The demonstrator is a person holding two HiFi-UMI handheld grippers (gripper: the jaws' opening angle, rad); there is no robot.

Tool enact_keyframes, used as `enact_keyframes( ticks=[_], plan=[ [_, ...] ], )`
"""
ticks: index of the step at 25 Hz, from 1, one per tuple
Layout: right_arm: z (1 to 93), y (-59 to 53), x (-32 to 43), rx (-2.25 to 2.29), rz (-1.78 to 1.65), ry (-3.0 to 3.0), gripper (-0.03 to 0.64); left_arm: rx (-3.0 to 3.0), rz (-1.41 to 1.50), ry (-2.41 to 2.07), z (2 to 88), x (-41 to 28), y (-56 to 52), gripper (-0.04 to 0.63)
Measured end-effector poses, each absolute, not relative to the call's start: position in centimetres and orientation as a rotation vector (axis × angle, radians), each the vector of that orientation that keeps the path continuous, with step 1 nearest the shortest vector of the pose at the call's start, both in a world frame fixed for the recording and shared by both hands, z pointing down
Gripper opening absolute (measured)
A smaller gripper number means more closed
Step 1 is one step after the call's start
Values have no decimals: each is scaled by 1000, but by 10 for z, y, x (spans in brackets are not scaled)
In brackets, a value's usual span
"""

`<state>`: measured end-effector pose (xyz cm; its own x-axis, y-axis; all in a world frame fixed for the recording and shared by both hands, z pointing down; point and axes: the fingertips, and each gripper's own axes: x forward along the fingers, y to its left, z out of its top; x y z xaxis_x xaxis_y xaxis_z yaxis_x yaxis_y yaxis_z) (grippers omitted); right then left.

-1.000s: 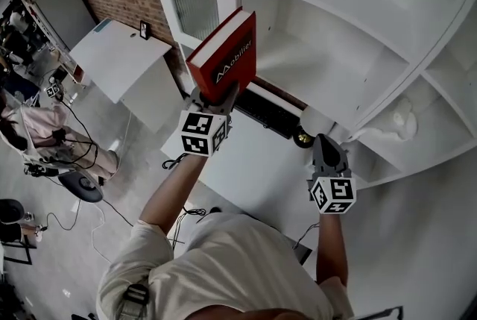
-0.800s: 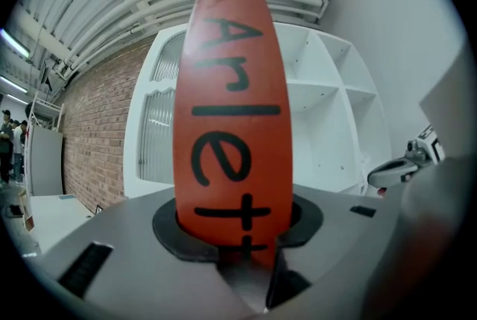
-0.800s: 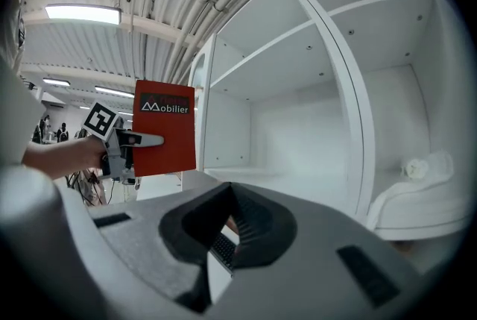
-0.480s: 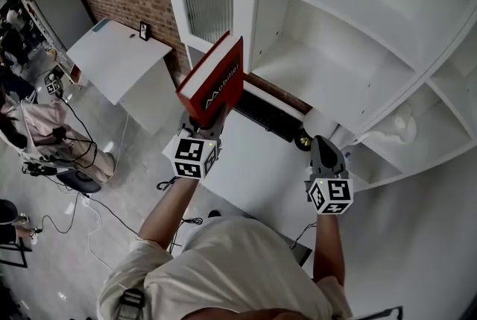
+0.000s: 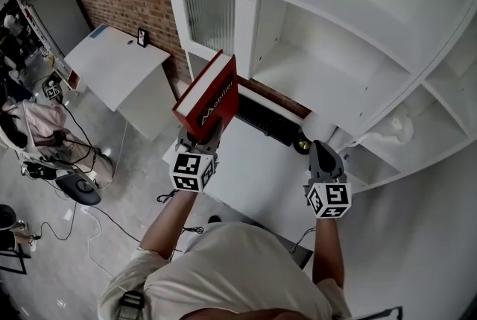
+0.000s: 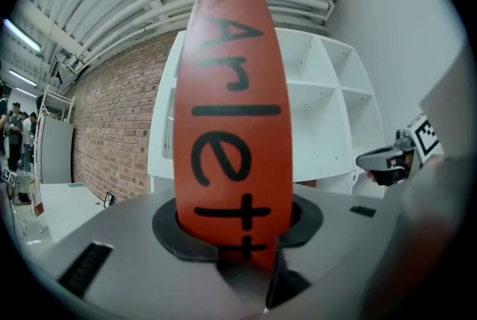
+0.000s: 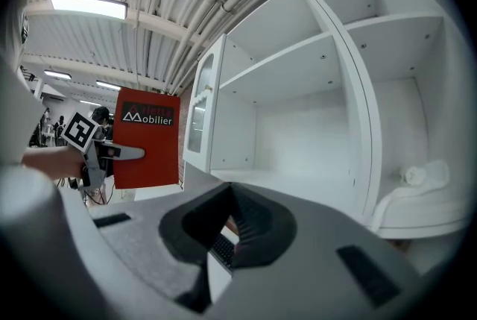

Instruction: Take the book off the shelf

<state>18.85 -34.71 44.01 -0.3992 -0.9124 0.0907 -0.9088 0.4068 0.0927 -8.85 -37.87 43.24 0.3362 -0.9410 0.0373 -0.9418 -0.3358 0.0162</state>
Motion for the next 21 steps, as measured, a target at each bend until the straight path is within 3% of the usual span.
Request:
enact_keyframes(
  ticks=[21],
  plan=[
    [431,-347,184,1663,-54,-2524,2,2565,59,-1767,433,-88,-381,150]
  ],
)
